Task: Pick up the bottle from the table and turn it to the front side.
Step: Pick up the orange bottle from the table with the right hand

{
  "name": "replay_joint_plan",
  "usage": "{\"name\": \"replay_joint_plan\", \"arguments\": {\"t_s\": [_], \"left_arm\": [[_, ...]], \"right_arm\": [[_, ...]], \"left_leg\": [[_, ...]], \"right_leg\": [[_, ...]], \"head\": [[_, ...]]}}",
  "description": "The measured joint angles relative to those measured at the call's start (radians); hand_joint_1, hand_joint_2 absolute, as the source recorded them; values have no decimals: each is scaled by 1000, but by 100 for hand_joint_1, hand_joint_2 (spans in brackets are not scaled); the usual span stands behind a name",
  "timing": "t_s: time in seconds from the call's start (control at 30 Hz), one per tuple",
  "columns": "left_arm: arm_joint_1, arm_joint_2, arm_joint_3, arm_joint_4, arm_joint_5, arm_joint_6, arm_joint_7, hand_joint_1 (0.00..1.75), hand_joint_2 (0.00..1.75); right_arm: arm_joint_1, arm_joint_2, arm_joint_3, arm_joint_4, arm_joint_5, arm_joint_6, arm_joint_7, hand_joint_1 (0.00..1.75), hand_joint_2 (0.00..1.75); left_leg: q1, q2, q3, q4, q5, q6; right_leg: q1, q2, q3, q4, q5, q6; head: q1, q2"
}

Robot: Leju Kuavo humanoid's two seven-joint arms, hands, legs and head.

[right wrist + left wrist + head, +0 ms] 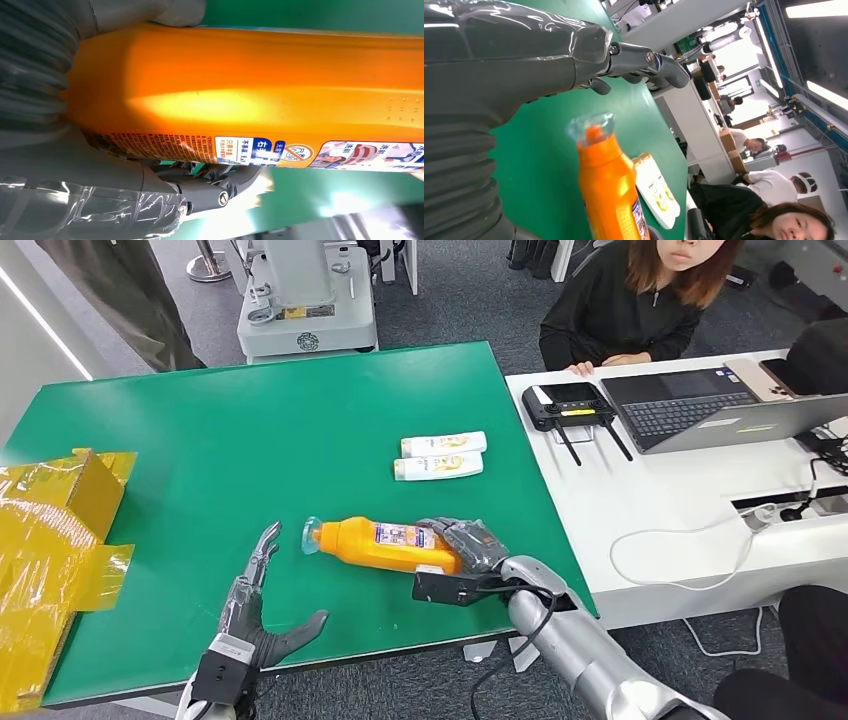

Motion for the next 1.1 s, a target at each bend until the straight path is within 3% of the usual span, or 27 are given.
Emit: {"name": "replay_joint_plan", "arguments": {"t_s": [0.37, 0.9, 1.1], "left_arm": [[-4, -2, 2, -2, -2, -18, 1, 0, 175], [21, 0, 47, -41, -3, 16, 0, 0, 175], [35, 0, 59, -60, 14, 24, 11, 0, 175]], "right_arm": [[164, 48, -25, -174, -169, -116, -101, 175, 175], [315, 85, -97, -328, -286, -148, -157, 175, 175], [345, 97, -114, -354, -396, -163, -260, 175, 175]], "left_leg": [[0, -4, -6, 0, 0, 0], [0, -4, -7, 0, -1, 0], [0, -4, -7, 0, -1, -1]], "right_leg": [[0, -4, -5, 0, -2, 0], [0, -4, -6, 0, -2, 0], [0, -3, -6, 0, -2, 0]], "head": [[0, 0], [0, 0], [0, 0]]}}
